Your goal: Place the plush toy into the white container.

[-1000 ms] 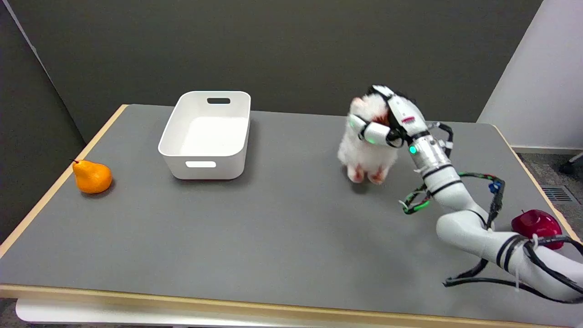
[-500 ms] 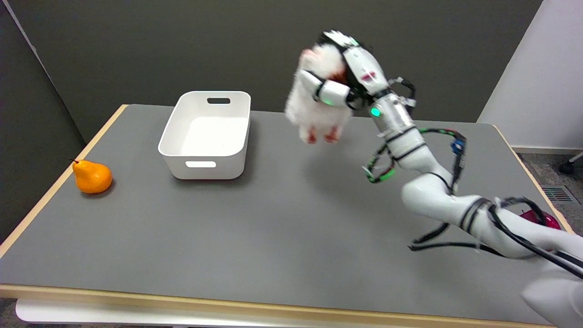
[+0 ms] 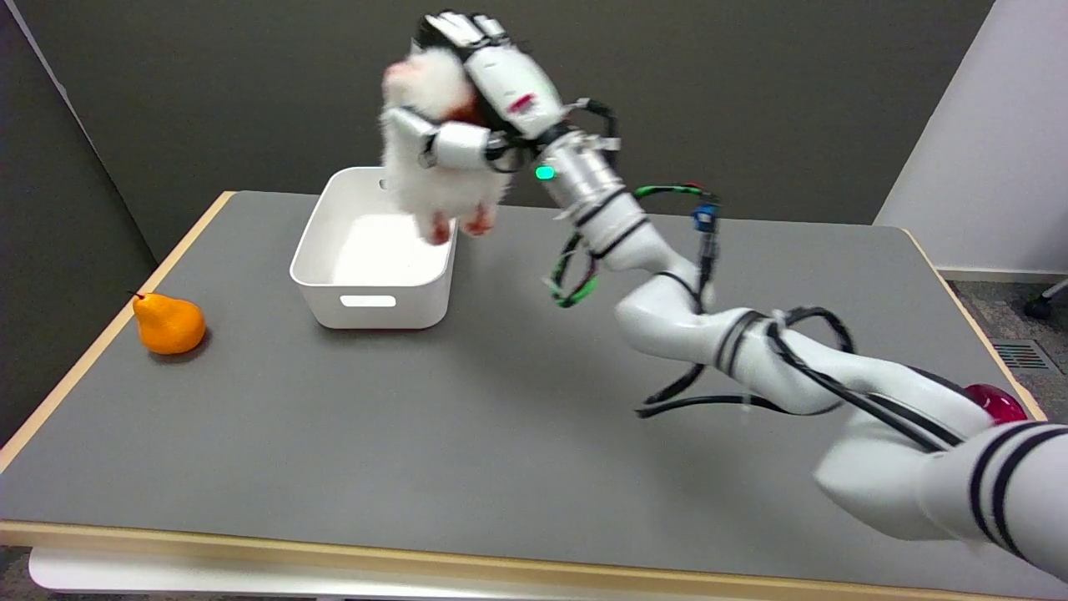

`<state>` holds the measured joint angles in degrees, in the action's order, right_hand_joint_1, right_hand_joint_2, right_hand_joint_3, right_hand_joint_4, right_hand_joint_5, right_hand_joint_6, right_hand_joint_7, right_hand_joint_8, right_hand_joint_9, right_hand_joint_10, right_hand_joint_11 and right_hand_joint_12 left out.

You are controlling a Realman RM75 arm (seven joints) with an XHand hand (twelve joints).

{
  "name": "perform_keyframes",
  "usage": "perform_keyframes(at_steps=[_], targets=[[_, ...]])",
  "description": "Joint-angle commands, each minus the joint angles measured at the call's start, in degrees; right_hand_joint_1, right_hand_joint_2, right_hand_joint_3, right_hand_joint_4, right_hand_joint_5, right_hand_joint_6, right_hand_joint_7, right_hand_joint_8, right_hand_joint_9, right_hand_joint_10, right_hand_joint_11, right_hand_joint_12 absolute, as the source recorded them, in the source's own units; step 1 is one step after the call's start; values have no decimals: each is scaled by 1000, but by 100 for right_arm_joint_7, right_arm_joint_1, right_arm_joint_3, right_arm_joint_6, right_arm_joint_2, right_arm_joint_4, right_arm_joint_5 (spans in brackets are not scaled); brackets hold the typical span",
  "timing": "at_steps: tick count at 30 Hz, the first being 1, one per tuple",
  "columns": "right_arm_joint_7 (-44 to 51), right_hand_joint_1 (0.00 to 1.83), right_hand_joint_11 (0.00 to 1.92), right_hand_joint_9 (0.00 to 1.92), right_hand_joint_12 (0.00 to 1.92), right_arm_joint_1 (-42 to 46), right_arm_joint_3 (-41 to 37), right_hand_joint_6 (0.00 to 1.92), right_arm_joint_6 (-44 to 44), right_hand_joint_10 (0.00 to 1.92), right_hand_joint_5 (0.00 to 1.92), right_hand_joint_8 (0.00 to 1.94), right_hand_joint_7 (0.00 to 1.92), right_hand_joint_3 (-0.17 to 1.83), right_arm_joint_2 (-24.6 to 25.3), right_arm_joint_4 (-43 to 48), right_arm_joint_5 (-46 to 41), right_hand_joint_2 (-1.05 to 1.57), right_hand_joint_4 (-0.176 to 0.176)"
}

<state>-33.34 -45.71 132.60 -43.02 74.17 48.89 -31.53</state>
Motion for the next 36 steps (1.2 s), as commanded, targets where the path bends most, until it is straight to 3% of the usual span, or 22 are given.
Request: perform_keyframes(at_steps=[1, 7, 16, 18, 20, 22, 26, 29, 35, 36], targets=[[1115, 867, -1, 607, 1921, -921, 487, 1921, 830, 1921, -1, 1941, 108, 688, 2049, -2163, 723, 916, -66], [1228, 841, -1, 551, 1921, -920, 399, 1894, 781, 1921, -1, 1941, 1, 697, 2056, -2896, 341, 910, -74], [1823, 818, -1, 537, 1921, -896, 144, 1879, 875, 1921, 6, 1941, -1, 745, 1990, -3365, 109, 895, -72], [1860, 685, 7, 503, 1920, -904, 111, 1836, 1192, 1844, 124, 1908, 35, 791, 1920, -3379, 108, 849, -54], [1828, 563, 84, 510, 1841, -880, 63, 1200, 1293, 1039, 438, 1477, 321, 907, 1858, -3323, 108, 791, 11], [1831, 341, 2, 46, 927, -818, -24, 242, 1249, 440, 60, 142, 74, 1002, 1819, -3238, 108, 655, 91], [1834, 419, -1, 5, 770, -727, -128, 147, 1213, 280, 23, 97, -1, 1031, 1689, -2906, 108, 657, 85], [1820, 303, -1, -1, 791, -720, -128, 162, 1213, 267, -1, 55, -1, 988, 1682, -2804, 123, 636, 87], [1689, 278, -1, -1, 776, -720, -137, 125, 1213, 247, -1, 46, -1, 978, 1666, -2635, 108, 604, 86], [1658, 281, -1, -1, 737, -720, -144, 59, 1213, 118, -1, 22, -1, 933, 1665, -2618, 108, 563, 89]])
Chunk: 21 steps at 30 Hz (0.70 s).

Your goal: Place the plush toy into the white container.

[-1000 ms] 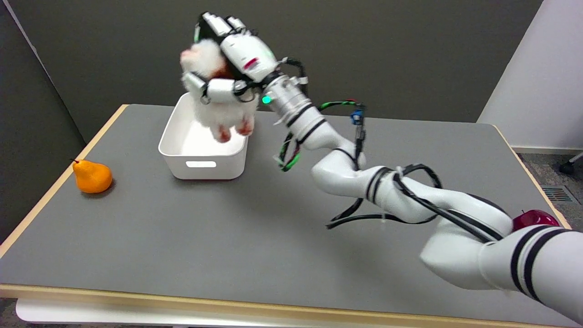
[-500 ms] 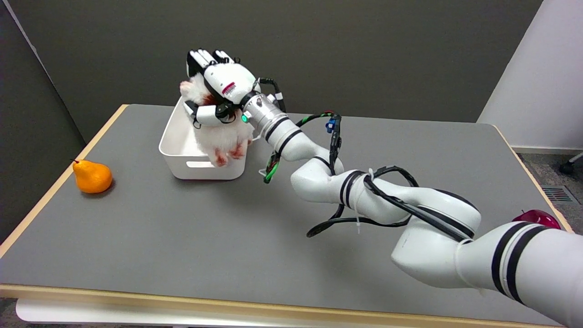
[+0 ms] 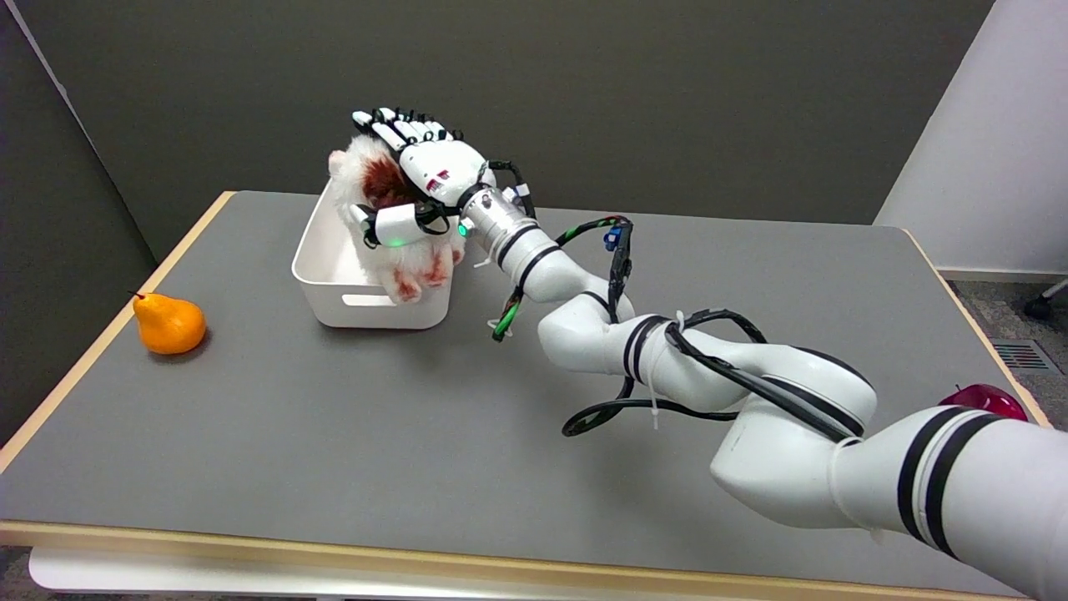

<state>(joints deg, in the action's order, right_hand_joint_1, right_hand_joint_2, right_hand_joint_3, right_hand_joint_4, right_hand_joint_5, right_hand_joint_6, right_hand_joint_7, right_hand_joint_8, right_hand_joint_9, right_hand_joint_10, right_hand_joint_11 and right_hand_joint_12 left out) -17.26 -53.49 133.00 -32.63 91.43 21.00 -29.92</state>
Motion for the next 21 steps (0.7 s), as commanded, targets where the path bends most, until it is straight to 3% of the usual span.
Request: perform_keyframes(at_steps=[1, 3, 6, 11, 16, 21], targets=[[27, 283, -1, -1, 700, 57, -192, -1, 166, -1, -1, -1, -1, 892, -77, 203, -53, 524, 92], [27, 286, -1, -1, 690, 49, -192, -1, 142, -1, -1, -1, -1, 887, -101, 250, -46, 514, 93], [19, 335, -1, -1, 559, 45, -205, -1, 109, -1, -1, -1, -1, 729, -153, 371, -53, 558, 90], [19, 343, -1, -1, 533, 194, -457, -1, -297, -1, -1, -1, -1, 717, -309, 931, -53, 553, 92], [28, 340, -1, -1, 601, 323, -874, -1, -545, -1, -1, -1, -1, 708, -839, 2280, -53, 548, 107], [68, 346, -1, -1, 513, 755, -1244, -1, -582, -1, -1, -1, -1, 709, -1401, 3355, -345, 549, 100]])
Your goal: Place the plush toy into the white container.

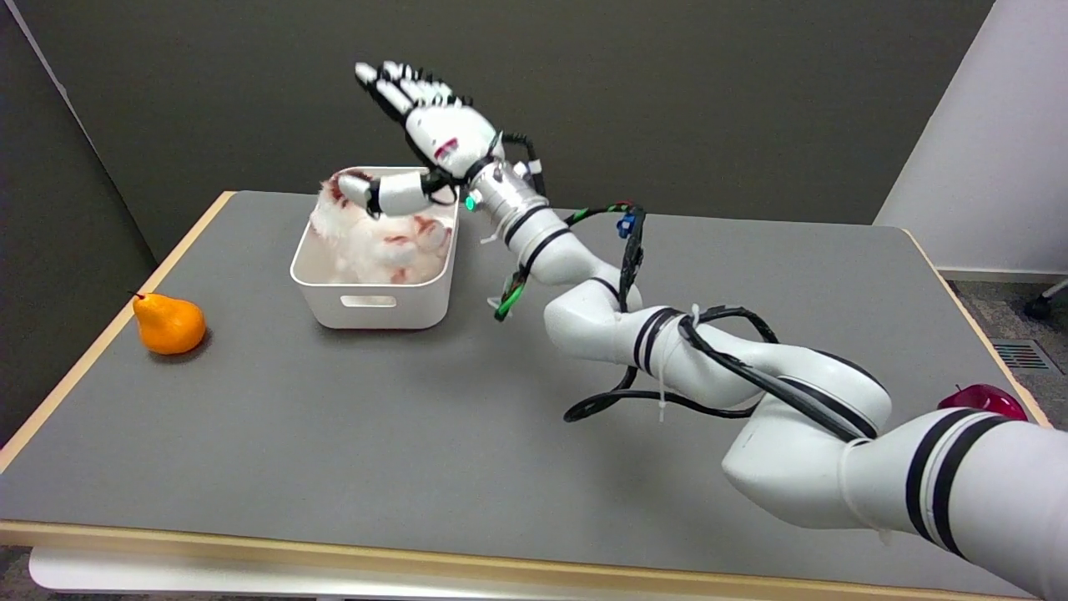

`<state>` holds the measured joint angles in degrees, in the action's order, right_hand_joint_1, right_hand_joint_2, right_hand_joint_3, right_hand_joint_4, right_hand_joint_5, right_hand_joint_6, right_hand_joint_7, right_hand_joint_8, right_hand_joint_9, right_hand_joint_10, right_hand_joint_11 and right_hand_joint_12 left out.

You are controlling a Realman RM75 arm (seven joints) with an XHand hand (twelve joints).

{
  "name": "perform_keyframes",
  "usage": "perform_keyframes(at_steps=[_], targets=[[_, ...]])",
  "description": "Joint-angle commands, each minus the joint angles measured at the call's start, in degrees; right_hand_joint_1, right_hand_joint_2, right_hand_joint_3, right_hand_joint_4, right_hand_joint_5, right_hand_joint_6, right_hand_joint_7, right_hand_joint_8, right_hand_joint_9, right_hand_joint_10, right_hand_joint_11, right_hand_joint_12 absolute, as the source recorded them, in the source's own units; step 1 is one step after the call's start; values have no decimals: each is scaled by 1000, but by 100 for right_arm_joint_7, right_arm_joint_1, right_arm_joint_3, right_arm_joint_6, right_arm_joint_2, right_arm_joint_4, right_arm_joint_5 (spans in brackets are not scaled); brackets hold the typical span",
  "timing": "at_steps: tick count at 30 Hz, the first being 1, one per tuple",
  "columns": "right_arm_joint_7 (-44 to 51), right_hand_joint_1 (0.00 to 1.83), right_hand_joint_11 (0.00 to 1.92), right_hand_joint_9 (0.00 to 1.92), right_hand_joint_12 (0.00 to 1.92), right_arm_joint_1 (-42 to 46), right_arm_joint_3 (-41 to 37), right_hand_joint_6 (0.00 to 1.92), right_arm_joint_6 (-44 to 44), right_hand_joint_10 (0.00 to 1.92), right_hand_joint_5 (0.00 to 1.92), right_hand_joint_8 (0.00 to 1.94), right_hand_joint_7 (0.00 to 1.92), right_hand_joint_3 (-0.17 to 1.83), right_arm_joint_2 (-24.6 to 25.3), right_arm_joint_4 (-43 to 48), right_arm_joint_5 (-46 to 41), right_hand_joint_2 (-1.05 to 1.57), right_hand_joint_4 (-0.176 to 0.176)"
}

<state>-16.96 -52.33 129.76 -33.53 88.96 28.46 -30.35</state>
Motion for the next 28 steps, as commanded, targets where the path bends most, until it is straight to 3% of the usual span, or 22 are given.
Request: perform_keyframes(at_steps=[1, 3, 6, 10, 15, 19, 23, 25, 28], targets=[[43, 348, -1, -1, 492, 796, -984, -1, -520, -1, -1, -1, -1, 708, -1262, 2783, -466, 553, 96], [-3, 348, -1, -1, 478, 1052, -1090, -1, -534, -1, -1, -1, -1, 708, -1507, 3041, -793, 555, 94], [-21, 394, -1, -1, 404, 1801, -1195, -1, -735, -1, -1, -1, -1, 886, -2085, 3602, -1698, 527, 80], [-385, 316, -1, -1, 501, 2870, -1211, -1, -1548, -1, -1, -1, -1, 776, -2800, 4170, -2766, 604, 78], [-1819, 309, -1, -1, 628, 4460, -1392, 89, -3628, 339, -1, 99, -1, 879, -3455, 4257, -3634, 686, 65], [-2943, 315, -1, -1, 538, 5072, -1501, 94, -4855, 364, -1, 100, -1, 855, -3437, 3672, -3783, 740, 51], [-4321, 305, -1, -1, 424, 5064, -1453, 76, -5747, 357, -1, 90, -1, 841, -3160, 2945, -3838, 779, 41], [-4405, 301, -1, -1, 438, 5063, -1532, 114, -5870, 428, -1, 128, -1, 847, -3097, 2924, -3870, 801, 21], [-4357, 310, -1, 6, 438, 5038, -1603, 164, -5735, 447, 0, 150, 0, 842, -3131, 3005, -3826, 809, 21]])
